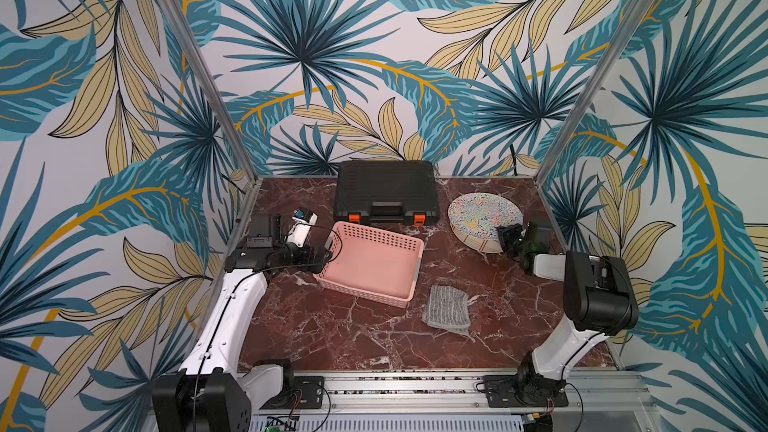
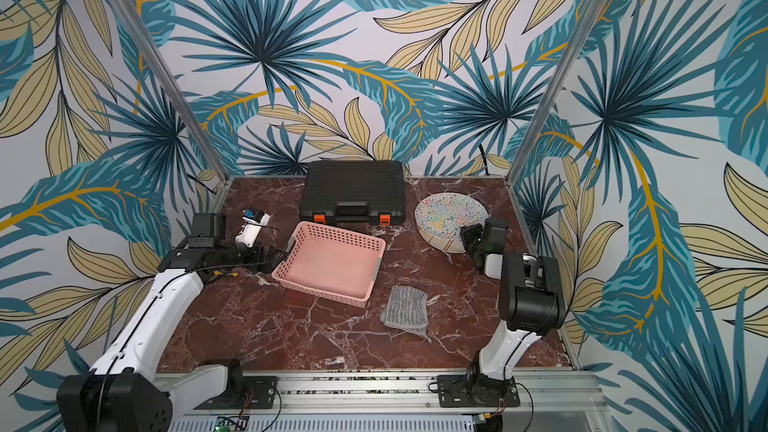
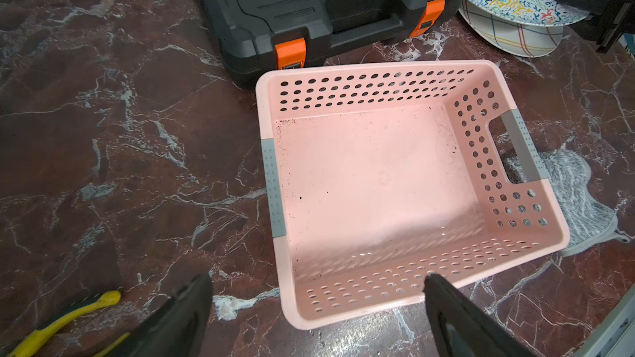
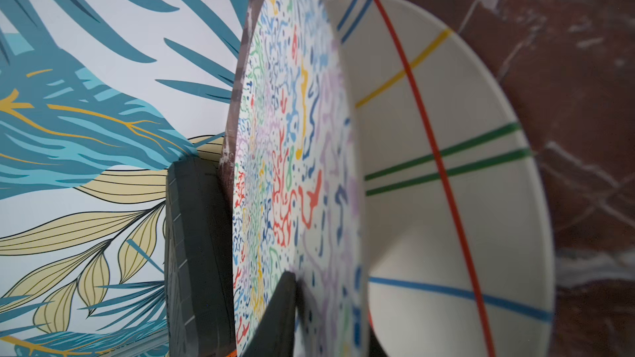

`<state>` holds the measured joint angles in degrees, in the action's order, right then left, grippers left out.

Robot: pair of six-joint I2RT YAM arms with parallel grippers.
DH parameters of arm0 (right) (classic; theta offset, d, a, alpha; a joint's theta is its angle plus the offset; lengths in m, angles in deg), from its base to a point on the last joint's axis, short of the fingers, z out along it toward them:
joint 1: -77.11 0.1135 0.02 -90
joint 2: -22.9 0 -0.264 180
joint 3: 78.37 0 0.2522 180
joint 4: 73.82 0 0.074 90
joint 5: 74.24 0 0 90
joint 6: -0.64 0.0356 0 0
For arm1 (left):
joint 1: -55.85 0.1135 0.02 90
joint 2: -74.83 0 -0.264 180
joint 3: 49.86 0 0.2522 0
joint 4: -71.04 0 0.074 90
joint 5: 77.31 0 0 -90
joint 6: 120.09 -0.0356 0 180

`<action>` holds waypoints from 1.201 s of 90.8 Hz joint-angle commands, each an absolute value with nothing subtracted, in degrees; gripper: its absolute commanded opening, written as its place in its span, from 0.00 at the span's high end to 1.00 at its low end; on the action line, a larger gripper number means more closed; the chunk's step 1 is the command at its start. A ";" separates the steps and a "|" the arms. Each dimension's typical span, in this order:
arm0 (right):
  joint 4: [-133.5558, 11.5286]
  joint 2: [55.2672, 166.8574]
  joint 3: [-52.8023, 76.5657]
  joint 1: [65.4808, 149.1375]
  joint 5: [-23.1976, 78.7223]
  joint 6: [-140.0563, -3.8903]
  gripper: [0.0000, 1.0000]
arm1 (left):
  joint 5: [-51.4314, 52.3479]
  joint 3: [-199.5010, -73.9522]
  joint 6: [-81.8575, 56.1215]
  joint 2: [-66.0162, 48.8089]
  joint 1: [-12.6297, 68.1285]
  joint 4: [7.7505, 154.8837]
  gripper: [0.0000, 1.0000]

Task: Wipe the wet plate dry
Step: Place the plate on the plate.

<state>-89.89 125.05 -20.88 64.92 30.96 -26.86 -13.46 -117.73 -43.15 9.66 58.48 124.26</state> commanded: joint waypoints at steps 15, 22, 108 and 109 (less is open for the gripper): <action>-88.80 126.68 -22.10 64.68 29.57 -29.68 0.66 | -14.31 -117.06 -42.98 10.49 58.96 123.09 0.00; -88.73 126.71 -22.15 64.71 29.65 -29.76 0.61 | -14.30 -117.06 -42.96 10.58 58.95 123.12 0.00; -44.55 112.52 -10.08 64.79 23.36 -40.34 0.18 | -12.18 -117.01 -42.87 10.90 58.98 122.41 0.00; -44.31 112.23 -10.10 64.75 23.43 -40.37 0.18 | -11.83 -117.04 -42.89 10.92 59.00 122.37 0.00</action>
